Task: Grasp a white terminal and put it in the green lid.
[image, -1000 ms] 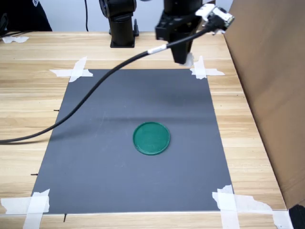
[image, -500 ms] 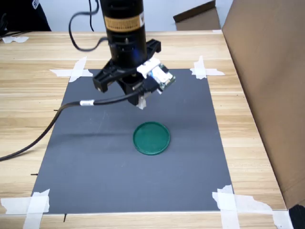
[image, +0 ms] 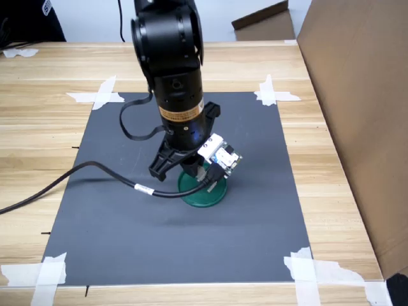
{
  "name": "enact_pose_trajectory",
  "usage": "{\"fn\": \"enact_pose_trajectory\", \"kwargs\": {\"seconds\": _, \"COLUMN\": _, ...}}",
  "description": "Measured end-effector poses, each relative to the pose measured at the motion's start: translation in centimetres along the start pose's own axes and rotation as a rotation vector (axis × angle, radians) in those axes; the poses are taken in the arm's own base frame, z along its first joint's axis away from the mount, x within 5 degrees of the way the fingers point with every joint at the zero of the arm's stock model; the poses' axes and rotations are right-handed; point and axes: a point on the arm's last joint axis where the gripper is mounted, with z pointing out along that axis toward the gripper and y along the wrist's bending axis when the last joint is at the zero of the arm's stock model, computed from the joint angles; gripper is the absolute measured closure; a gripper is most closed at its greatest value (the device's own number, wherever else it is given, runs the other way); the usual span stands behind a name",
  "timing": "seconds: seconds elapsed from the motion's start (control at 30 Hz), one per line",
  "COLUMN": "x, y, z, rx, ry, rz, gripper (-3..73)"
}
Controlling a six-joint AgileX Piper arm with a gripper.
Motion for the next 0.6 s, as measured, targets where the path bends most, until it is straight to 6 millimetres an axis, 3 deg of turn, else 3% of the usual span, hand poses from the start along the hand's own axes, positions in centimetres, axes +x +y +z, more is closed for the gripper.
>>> {"fn": "enact_pose_trajectory", "kwargs": {"seconds": 0.1, "x": -0.4, "y": 0.3, "z": 1.4, "rx": -0.022, "ry": 0.023, "rz": -0.018, "gripper": 61.7}}
{"fn": "enact_pose_trajectory", "kwargs": {"seconds": 0.43, "x": -0.6, "y": 0.3, "z": 2.4, "rx": -0.029, "ry": 0.029, "rz": -0.019, "gripper": 61.3}}
{"fn": "enact_pose_trajectory", "kwargs": {"seconds": 0.5, "x": -0.6, "y": 0.3, "z": 2.5, "rx": -0.032, "ry": 0.029, "rz": -0.018, "gripper": 58.4}}
{"fn": "enact_pose_trajectory", "kwargs": {"seconds": 0.6, "x": -0.6, "y": 0.3, "z": 2.6, "rx": -0.037, "ry": 0.034, "rz": -0.017, "gripper": 47.8}}
